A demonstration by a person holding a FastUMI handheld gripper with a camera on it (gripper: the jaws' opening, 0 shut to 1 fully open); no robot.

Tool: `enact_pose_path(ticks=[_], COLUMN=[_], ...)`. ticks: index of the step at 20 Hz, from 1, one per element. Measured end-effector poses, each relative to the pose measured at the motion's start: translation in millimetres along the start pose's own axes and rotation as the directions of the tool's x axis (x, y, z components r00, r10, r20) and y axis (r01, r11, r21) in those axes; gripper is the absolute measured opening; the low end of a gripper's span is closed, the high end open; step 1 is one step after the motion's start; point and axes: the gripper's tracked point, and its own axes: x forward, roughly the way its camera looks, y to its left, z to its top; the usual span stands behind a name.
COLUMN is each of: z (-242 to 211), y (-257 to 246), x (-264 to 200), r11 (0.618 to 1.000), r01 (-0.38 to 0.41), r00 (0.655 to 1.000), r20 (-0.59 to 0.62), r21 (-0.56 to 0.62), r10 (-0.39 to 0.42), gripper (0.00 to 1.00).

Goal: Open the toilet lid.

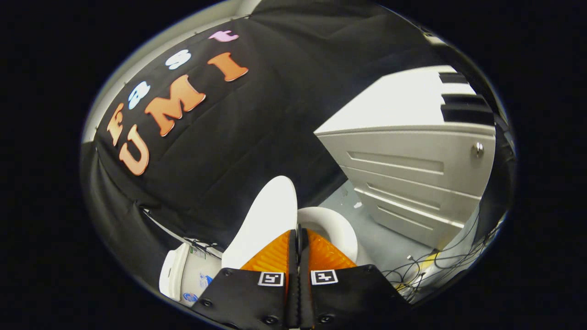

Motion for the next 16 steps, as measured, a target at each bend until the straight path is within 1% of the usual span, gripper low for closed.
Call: enact_pose_path(ticks=[2,4,7,9,13,15,16], z=[9.6,19.8,29.2,34.4,36.2,33.5,33.5], y=[25.9,55.2,100.3,131.4,176.7,188.8,197.7], x=[-8.8,-18.2,-32.1,-37.3,-49.8,-54.4,-58.0], r11=[0.997,0.991,0.970,0.954,0.930,0.915,0.909], r01=[-0.016,-0.046,-0.092,-0.101,-0.104,-0.073,-0.070], r00=[1.000,0.998,0.993,0.990,0.986,0.989,0.989], r20=[0.018,0.038,0.052,0.069,0.084,0.088,0.091], r21=[-0.072,-0.122,-0.225,-0.283,-0.352,-0.396,-0.411], r10=[0.017,0.051,0.106,0.126,0.142,0.118,0.118], gripper=[0.08,0.08,0.08,0.08,0.08,0.08,0.08])
